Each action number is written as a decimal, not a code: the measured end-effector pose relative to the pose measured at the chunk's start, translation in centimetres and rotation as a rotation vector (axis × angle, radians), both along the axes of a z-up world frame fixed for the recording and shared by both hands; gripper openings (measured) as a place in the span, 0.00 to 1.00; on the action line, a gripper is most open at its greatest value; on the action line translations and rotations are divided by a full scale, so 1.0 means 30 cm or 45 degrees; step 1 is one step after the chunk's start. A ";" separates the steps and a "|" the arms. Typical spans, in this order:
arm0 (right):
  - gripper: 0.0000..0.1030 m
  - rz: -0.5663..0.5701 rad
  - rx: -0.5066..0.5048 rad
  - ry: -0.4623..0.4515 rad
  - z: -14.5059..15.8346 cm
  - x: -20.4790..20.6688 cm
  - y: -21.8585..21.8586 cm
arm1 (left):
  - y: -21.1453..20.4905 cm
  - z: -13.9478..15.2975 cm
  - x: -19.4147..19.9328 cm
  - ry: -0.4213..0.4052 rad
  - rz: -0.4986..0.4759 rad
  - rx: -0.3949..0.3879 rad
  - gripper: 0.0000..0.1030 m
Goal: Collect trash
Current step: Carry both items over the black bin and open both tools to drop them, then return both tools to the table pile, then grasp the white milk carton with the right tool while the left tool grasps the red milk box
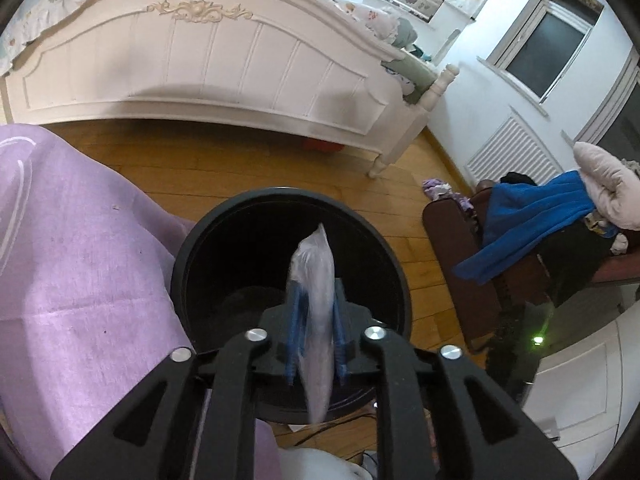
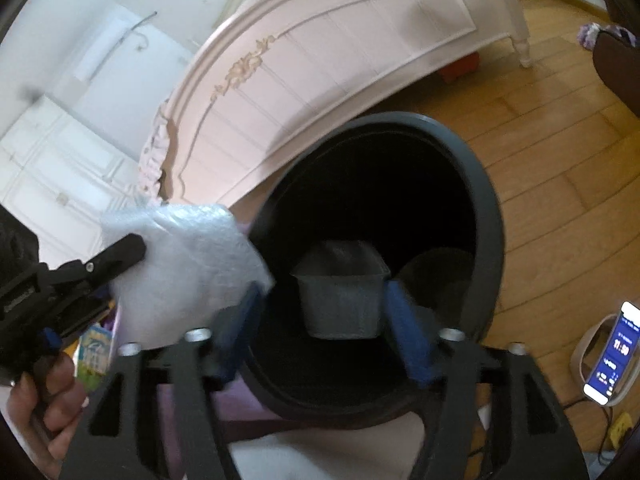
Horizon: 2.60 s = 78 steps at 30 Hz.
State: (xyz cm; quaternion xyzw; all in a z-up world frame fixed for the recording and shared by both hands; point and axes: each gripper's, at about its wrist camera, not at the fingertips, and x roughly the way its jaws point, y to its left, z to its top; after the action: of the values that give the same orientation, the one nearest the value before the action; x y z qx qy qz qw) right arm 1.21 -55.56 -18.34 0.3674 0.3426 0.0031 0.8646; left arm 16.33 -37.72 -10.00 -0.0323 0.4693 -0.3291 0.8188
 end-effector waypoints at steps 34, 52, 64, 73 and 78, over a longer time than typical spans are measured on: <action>0.77 0.678 -0.287 -0.224 0.454 -0.026 0.854 | 1.049 0.176 -0.425 -0.280 0.689 0.142 0.78; 0.51 0.698 -0.623 -0.022 0.348 0.044 1.107 | 1.164 0.062 -0.374 -0.152 0.670 0.128 0.64; 0.41 0.640 -0.447 -0.067 0.378 -0.005 0.954 | 1.119 0.048 -0.385 -0.122 0.683 0.217 0.63; 0.41 0.652 -0.255 -0.133 0.401 -0.065 0.852 | 1.161 0.061 -0.411 -0.140 0.691 0.119 0.51; 0.41 0.677 -0.152 -0.212 0.437 -0.115 0.808 | 1.171 0.120 -0.456 -0.202 0.692 0.056 0.50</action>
State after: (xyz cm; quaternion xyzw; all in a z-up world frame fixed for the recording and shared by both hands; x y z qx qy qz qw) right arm -2.22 -31.31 -5.24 0.2116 0.3544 0.2395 0.8788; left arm 2.65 -2.58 -6.39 -0.1133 0.3851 -0.0889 0.9116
